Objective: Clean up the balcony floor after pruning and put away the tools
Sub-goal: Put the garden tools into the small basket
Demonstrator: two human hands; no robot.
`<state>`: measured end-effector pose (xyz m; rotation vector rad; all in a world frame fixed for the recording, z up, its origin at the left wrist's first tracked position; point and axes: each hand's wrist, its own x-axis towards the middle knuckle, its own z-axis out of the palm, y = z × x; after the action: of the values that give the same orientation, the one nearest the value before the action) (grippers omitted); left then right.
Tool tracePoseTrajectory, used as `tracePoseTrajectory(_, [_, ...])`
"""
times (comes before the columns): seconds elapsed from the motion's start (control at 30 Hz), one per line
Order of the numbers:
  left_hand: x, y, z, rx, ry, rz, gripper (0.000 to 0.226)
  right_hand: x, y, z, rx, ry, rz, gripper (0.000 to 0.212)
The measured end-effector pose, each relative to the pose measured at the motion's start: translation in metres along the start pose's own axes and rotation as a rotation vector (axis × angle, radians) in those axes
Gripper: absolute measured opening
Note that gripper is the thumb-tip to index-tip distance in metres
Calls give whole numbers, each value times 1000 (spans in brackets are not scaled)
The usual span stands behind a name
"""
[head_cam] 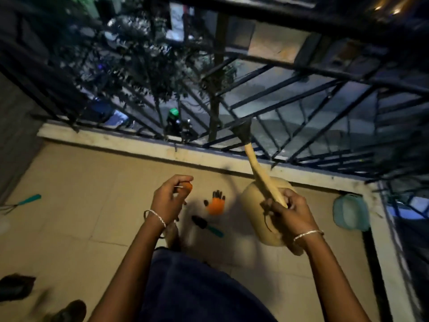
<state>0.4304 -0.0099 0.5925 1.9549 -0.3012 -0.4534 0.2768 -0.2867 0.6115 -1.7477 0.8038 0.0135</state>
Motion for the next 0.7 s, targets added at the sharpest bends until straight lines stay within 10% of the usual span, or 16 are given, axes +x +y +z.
tracePoseTrajectory(0.37, [6, 153, 123, -131, -735, -25, 30, -117, -41, -103, -303, 405, -172, 14])
tracePoseTrajectory(0.7, [8, 215, 186, -182, -999, -19, 37, -180, -50, -109, -245, 695, -83, 39])
